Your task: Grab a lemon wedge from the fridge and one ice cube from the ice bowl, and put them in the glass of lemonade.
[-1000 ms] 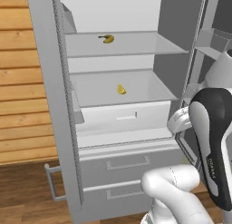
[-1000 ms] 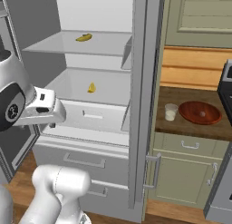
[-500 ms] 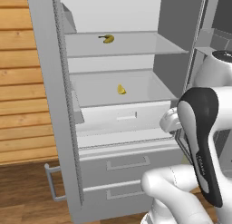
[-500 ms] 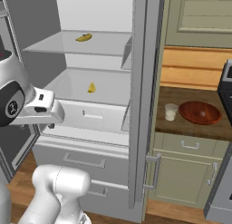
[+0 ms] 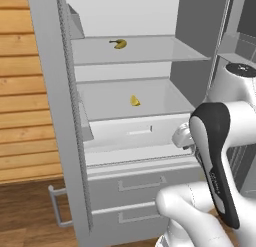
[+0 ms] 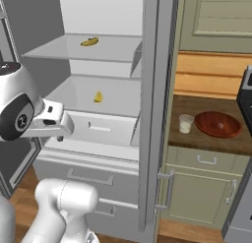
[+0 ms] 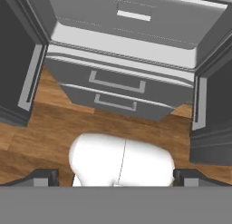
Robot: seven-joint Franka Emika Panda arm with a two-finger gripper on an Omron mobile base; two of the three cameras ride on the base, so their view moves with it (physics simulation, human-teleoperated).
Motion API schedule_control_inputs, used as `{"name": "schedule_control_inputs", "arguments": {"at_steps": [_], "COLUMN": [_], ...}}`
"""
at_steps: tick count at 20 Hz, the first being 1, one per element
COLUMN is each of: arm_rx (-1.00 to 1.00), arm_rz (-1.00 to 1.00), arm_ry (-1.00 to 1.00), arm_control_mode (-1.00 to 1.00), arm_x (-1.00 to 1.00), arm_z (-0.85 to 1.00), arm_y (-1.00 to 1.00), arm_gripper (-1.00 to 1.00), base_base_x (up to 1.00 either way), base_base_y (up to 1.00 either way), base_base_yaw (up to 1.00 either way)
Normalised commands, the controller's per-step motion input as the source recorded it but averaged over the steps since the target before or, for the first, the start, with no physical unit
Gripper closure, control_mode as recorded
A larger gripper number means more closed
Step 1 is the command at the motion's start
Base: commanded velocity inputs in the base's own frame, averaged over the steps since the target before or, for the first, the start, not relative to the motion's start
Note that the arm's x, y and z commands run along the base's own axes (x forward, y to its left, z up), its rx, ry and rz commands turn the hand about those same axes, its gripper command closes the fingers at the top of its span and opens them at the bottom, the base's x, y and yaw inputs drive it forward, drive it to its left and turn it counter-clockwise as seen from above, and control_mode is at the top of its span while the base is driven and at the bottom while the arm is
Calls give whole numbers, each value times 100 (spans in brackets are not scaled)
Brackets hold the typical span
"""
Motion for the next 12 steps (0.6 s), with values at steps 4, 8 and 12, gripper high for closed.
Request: {"name": "schedule_control_inputs", "arguments": {"at_steps": [4,8,12], "arm_rx": [0,0,0], "arm_rz": [0,0,0], "arm_ry": [0,0,0], "arm_control_mode": [100,100,100], "arm_x": [0,0,0], "arm_z": [0,0,0], "arm_y": [0,0,0], "arm_gripper": [-100,-100,-100], "base_base_x": [38,44,69], "base_base_y": [0,10,20], "base_base_yaw": [-1,-7,-10]}}
